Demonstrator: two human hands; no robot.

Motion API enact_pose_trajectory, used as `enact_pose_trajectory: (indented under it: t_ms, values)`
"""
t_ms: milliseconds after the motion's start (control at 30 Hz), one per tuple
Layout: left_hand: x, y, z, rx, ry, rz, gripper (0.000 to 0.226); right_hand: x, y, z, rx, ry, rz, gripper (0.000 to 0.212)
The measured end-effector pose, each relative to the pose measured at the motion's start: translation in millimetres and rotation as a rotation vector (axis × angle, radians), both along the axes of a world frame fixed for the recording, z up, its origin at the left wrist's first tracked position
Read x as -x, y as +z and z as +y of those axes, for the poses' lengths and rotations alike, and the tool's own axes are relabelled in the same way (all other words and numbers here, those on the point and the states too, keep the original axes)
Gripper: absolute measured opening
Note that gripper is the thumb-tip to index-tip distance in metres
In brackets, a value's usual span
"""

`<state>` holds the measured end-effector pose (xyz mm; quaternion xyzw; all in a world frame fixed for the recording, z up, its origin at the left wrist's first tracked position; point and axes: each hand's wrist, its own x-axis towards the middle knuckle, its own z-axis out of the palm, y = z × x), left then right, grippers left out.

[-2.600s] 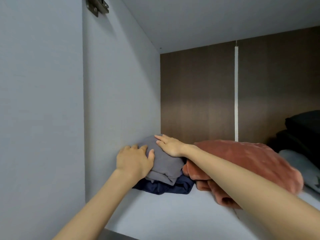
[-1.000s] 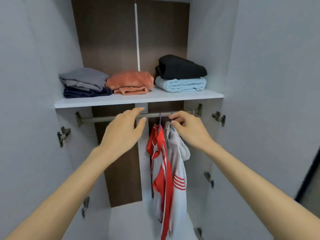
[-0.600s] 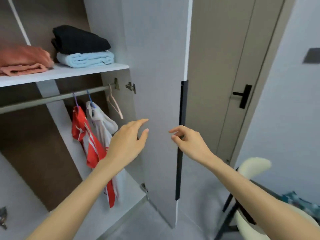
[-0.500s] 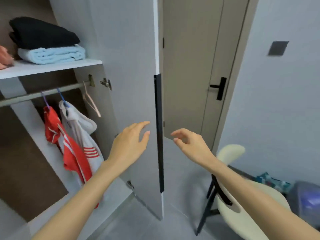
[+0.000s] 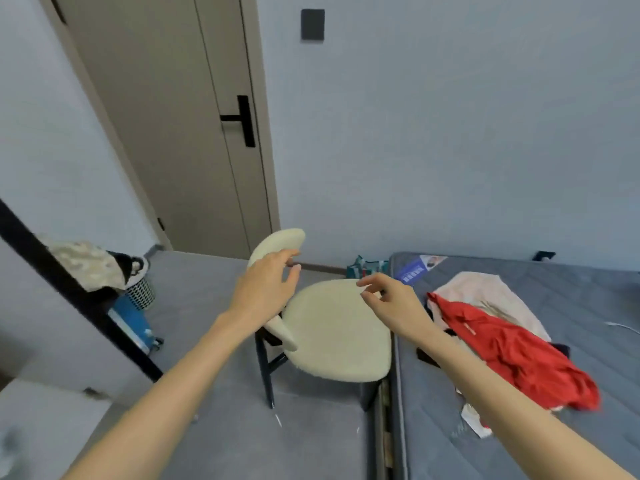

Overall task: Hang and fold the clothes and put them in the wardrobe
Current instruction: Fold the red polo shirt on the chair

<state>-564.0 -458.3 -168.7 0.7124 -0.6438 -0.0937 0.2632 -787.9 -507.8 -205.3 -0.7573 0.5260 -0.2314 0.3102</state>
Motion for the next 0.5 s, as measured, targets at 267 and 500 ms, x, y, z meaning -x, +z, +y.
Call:
enact_pose_trajectory:
  t_ms: [267,500]
  values:
    - [87.4,-49.4,-91.9,-0.08,-0.242,-0.006,0.037,108.5,-53.4,-27.7,-0.142,-0.268,0.011,0.022]
    - [118.0,-110.5,-168.0,-0.206,-0.41,-0.02,0.035,138.0,-109.2,-72.9,-0.295,-0.459,0.01,0.026]
